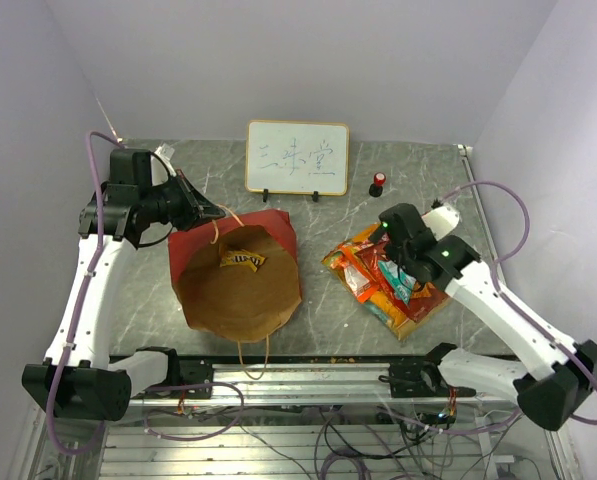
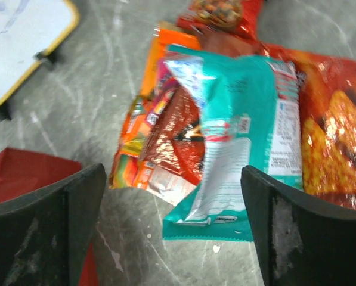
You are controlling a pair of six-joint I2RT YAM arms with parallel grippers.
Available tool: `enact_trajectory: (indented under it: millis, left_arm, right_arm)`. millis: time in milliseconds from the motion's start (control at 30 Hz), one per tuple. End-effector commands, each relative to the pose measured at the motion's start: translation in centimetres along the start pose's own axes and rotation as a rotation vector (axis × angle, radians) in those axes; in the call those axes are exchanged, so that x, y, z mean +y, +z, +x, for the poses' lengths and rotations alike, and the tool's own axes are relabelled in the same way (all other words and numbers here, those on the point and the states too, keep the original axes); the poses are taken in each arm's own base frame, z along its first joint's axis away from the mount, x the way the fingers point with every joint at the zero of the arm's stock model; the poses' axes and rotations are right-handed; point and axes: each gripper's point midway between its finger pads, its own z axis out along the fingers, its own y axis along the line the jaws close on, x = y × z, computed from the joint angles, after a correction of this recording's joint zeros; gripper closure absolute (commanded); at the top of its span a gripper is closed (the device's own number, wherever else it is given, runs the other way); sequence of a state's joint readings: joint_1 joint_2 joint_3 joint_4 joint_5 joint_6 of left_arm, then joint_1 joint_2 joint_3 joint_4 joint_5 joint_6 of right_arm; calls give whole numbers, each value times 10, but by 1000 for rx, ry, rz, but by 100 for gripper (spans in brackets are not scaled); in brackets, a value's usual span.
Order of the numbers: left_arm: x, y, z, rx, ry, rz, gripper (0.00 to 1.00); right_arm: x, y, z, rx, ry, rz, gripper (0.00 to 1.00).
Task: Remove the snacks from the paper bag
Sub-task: Place the snack at the center of the board, then take out the snack from the paper bag.
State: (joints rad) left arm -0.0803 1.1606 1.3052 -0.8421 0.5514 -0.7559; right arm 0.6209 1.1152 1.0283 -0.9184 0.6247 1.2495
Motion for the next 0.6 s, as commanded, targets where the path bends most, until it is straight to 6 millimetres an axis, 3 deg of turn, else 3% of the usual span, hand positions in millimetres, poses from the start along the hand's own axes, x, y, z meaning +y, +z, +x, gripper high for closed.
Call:
enact_trajectory:
  millis: [0, 67, 133, 267, 400, 567]
  left_arm:
    - [-5, -3, 2, 2, 18, 32, 93]
    - [-6, -3, 2, 3, 18, 33, 93]
    - [-6, -3, 2, 5, 17, 34, 93]
    - [-6, -3, 2, 6, 13, 34, 93]
    - [-5, -2, 3, 12, 9, 34, 93]
    - [-6, 0, 2, 16, 1, 37, 93]
  right_arm:
    - [30, -23, -38, -134, -186, -226, 1]
    - [48, -40, -59, -228, -299, -350, 0]
    - [60, -47, -55, -265, -477, -469, 0]
    - [95, -79, -18, -237, -861, -847, 0]
    - [119, -116, 9, -218, -947, -1135, 1]
    - [144, -164, 49, -245, -901, -1389, 2]
